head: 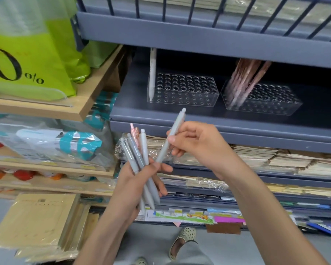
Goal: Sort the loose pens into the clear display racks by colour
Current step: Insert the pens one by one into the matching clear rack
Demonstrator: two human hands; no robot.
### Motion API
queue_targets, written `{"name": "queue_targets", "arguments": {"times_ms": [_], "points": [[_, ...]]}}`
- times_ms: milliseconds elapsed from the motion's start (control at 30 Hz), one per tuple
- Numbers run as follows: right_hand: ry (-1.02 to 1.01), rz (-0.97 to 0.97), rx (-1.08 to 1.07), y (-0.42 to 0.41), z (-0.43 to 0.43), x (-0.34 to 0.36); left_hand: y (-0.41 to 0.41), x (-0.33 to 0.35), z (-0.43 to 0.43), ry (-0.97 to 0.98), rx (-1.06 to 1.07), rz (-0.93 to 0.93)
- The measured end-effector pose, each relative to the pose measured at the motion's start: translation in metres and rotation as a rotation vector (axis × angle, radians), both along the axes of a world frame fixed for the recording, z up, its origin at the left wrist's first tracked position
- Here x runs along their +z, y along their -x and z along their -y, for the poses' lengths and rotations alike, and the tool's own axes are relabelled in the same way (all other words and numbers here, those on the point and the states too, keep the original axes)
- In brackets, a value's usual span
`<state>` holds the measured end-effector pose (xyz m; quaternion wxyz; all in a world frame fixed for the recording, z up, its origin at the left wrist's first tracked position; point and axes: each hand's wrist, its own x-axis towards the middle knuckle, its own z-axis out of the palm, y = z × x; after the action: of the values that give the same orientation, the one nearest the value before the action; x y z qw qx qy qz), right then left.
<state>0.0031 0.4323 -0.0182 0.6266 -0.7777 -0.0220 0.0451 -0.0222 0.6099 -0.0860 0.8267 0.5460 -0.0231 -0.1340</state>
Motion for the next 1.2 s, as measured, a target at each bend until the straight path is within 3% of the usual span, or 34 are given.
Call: {"name": "queue_targets", "arguments": {"times_ms": [267, 433, 533, 700, 800, 1067, 1200], "points": [[-0.118, 0.359, -0.34, -0.06, 0.009, 0.044, 0.002, -0.001, -0.013, -0.021, 0.106, -0.097], [-0.108, 0.415, -0.507, -0.117, 0.009, 0.046, 0.004, -0.001, -0.019, -0.051, 0.13, -0.093], [-0.011, 0.413, -0.489, -0.133, 0.004, 0.044, 0.006, 0.0, -0.023, -0.049, 0.165, -0.121], [0.431, 0.405, -0.326, -0.143, -0.007, 0.051, 0.006, -0.001, -0.027, -0.057, 0.202, -0.156], [0.591, 0.332, -0.262, -0.148, -0.01, 0.057, 0.008, -0.004, -0.028, -0.078, 0.218, -0.184], [0.553, 0.193, -0.203, -0.151, -0.01, 0.062, 0.012, -0.006, -0.028, -0.052, 0.223, -0.215], [0.423, 0.258, -0.342, -0.137, -0.008, 0.059, 0.013, -0.001, -0.026, -0.002, 0.205, -0.186]]}}
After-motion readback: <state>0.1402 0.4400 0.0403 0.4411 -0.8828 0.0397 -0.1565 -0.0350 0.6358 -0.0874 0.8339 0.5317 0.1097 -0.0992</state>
